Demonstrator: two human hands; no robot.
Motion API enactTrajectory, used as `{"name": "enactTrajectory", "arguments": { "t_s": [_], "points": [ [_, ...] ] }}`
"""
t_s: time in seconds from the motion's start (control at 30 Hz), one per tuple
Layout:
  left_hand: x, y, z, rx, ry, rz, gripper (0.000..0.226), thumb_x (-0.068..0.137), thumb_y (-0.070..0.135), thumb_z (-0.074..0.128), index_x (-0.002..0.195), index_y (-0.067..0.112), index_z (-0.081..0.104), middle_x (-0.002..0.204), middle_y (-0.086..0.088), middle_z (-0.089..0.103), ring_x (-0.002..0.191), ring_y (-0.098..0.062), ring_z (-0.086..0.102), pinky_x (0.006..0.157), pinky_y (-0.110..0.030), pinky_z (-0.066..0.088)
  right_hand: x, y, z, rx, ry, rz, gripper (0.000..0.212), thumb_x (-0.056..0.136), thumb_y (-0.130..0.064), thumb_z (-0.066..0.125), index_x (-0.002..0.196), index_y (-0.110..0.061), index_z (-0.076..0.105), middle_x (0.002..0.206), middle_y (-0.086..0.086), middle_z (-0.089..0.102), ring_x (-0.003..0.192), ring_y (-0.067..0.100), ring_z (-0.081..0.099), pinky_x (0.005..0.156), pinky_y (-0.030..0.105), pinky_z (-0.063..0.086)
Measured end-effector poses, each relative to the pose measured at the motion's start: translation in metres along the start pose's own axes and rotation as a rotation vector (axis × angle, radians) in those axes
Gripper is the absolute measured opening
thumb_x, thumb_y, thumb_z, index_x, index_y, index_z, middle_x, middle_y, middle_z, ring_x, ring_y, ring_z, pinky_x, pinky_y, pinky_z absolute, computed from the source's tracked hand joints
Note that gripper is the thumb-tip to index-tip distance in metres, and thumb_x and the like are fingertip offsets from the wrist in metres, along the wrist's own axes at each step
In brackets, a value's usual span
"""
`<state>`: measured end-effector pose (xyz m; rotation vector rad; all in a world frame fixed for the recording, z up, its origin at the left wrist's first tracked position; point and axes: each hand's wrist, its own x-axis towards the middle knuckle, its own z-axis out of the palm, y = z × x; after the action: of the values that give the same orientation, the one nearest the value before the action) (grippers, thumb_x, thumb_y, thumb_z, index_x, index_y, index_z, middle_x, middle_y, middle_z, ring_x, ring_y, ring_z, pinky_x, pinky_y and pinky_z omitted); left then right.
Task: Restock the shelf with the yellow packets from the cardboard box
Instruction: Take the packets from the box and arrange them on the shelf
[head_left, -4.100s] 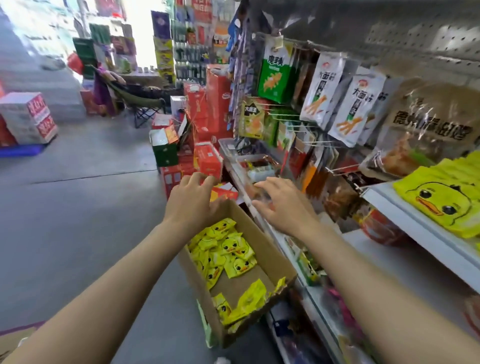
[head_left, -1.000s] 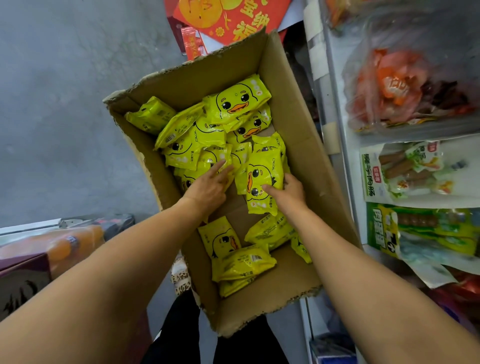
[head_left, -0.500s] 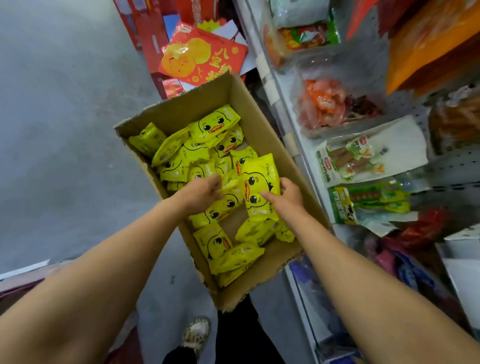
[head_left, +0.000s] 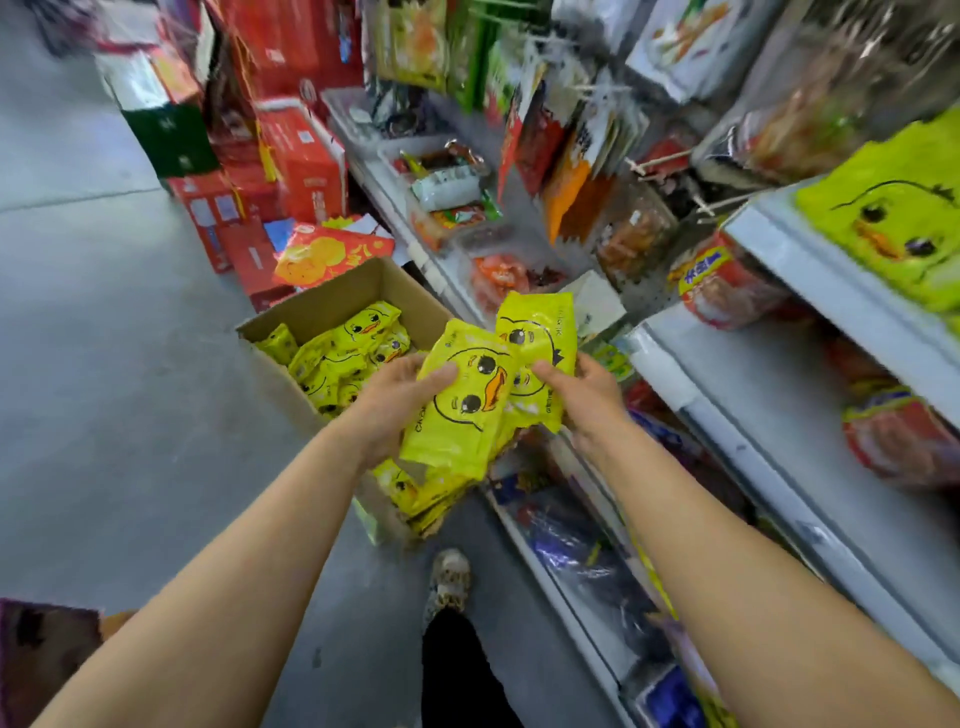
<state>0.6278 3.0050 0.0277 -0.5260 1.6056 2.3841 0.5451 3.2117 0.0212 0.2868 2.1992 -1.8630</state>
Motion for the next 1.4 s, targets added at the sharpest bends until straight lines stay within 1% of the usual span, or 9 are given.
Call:
{"name": "enactTrajectory", "arguments": {
  "t_s": [0.1,0.27,0.4,0.57,0.67,0.83,1.1,1.2,1.4],
  "points": [
    [-0.026,0.021,0.033,0.009,-0.209,-0.030,0.043,0.087,0.019,0.063,0.126,0.001,0.057,0.119,-0.021,0.067,0.104,-0.034,0.067,0.082,-0.044,0.059,-0.038,-0.034,-0.032,0.085,0.071,-0.070,0.016,0.088,-0.008,0.070,0.102,-0.017,0.068,0.097,0.004,0.075,0.080,0.017,0.073,0.075,0.039,0.061],
    [-0.055,0.056,0.098,0.020,-0.464,-0.043,0.055,0.080,0.012,0.063,0.133,0.009,0.052,0.126,-0.021,0.063,0.100,-0.031,0.068,0.082,-0.050,0.058,-0.098,-0.089,-0.102,0.167,0.243,-0.238,0.021,0.088,-0.009,0.071,0.108,-0.013,0.070,0.098,0.004,0.076,0.089,0.022,0.073,0.085,0.046,0.059],
    [-0.069,0.074,0.160,0.092,-0.615,-0.008,0.047,0.075,0.005,0.064,0.122,0.013,0.059,0.112,-0.015,0.070,0.088,-0.026,0.072,0.080,-0.046,0.059,-0.144,-0.126,-0.167,0.257,0.354,-0.351,0.015,0.090,-0.006,0.069,0.099,-0.019,0.069,0.100,0.000,0.076,0.095,0.021,0.073,0.089,0.045,0.057],
    [-0.092,0.083,0.245,0.348,-0.746,-0.039,0.036,0.084,0.009,0.062,0.121,0.006,0.061,0.104,-0.015,0.073,0.082,-0.023,0.073,0.079,-0.041,0.059,-0.200,-0.145,-0.246,0.329,0.535,-0.396,0.014,0.087,-0.011,0.074,0.097,-0.019,0.068,0.103,0.015,0.074,0.095,0.041,0.070,0.077,0.066,0.055],
    [-0.111,0.077,0.301,0.520,-0.825,-0.048,0.041,0.082,0.013,0.066,0.121,0.001,0.061,0.109,-0.017,0.072,0.089,-0.025,0.072,0.085,-0.043,0.058,-0.233,-0.147,-0.296,0.344,0.615,-0.452,0.019,0.087,-0.007,0.073,0.102,-0.018,0.069,0.105,0.008,0.075,0.097,0.029,0.072,0.087,0.058,0.056],
    [-0.149,0.050,0.395,0.648,-0.964,-0.043,0.024,0.089,0.008,0.062,0.112,0.007,0.064,0.097,-0.011,0.075,0.080,-0.021,0.073,0.070,-0.034,0.061,-0.289,-0.136,-0.383,0.380,0.715,-0.485,0.015,0.088,-0.006,0.071,0.097,-0.018,0.070,0.101,0.006,0.076,0.094,0.025,0.073,0.086,0.051,0.058],
    [-0.216,0.000,0.544,0.788,-1.104,-0.012,0.046,0.080,0.011,0.071,0.125,0.016,0.060,0.116,-0.013,0.070,0.105,-0.031,0.068,0.090,-0.052,0.054,-0.377,-0.107,-0.537,0.350,0.860,-0.528,0.023,0.085,-0.011,0.075,0.107,-0.015,0.071,0.103,0.007,0.076,0.095,0.026,0.073,0.086,0.049,0.058],
    [-0.242,-0.018,0.606,0.899,-1.144,0.024,0.034,0.087,0.012,0.069,0.120,0.016,0.063,0.113,-0.010,0.072,0.099,-0.026,0.070,0.086,-0.047,0.057,-0.410,-0.098,-0.594,0.336,0.902,-0.536,0.016,0.087,-0.009,0.073,0.102,-0.014,0.069,0.097,0.007,0.076,0.085,0.024,0.074,0.075,0.045,0.060],
    [-0.284,-0.056,0.707,1.232,-1.105,0.194,0.019,0.083,0.019,0.076,0.101,0.016,0.070,0.098,-0.011,0.075,0.097,-0.030,0.070,0.090,-0.051,0.054,-0.457,-0.077,-0.686,0.299,0.946,-0.557,0.027,0.087,-0.009,0.072,0.114,-0.007,0.067,0.104,0.010,0.075,0.093,0.028,0.073,0.074,0.042,0.060]
  ]
}}
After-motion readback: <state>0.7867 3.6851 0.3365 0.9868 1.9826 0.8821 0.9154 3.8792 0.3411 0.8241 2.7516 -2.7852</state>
